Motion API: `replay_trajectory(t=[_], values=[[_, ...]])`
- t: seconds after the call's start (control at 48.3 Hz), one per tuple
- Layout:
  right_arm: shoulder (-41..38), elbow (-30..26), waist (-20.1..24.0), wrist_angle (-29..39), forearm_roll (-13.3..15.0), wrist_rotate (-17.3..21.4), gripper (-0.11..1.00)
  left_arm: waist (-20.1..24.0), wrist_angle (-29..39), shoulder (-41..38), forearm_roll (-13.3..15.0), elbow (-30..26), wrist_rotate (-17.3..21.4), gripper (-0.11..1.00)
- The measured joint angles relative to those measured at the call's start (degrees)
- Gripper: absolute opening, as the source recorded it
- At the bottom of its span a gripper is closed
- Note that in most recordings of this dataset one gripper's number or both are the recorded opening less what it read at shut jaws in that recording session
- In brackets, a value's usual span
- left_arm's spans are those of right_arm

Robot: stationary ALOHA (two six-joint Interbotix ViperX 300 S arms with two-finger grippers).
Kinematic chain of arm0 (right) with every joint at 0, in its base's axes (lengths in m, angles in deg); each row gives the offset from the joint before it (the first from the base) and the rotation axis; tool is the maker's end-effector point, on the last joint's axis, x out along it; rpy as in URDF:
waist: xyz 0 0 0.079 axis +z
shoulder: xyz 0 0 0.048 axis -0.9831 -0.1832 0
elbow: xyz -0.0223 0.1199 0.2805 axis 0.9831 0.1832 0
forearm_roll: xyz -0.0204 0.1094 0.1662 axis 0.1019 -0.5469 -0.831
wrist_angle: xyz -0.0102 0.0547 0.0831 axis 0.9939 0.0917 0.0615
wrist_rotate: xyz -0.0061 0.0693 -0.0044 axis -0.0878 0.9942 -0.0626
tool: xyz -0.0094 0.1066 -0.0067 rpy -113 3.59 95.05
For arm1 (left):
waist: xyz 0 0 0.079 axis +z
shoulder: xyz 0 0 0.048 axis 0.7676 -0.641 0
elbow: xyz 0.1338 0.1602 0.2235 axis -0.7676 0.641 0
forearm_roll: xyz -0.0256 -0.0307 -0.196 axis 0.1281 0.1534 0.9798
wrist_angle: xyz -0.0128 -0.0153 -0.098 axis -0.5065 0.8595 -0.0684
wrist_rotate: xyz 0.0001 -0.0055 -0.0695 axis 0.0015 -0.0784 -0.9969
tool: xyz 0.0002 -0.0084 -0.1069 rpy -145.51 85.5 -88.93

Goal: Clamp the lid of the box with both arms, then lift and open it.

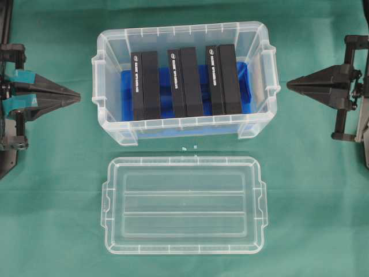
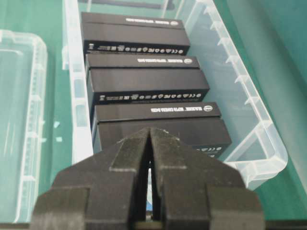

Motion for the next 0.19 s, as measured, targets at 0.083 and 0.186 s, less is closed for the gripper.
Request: replay_trajectory(t=[0.083,0.186], values=[[0.00,0.00,-0.09,0.00,0.00,0.00,0.00,0.00,0.18,0.00,0.00,0.00,0.00,0.01],[-0.09,0.00,-0.09,0.00,0.00,0.00,0.00,0.00,0.44,0.00,0.00,0.00,0.00,0.01]])
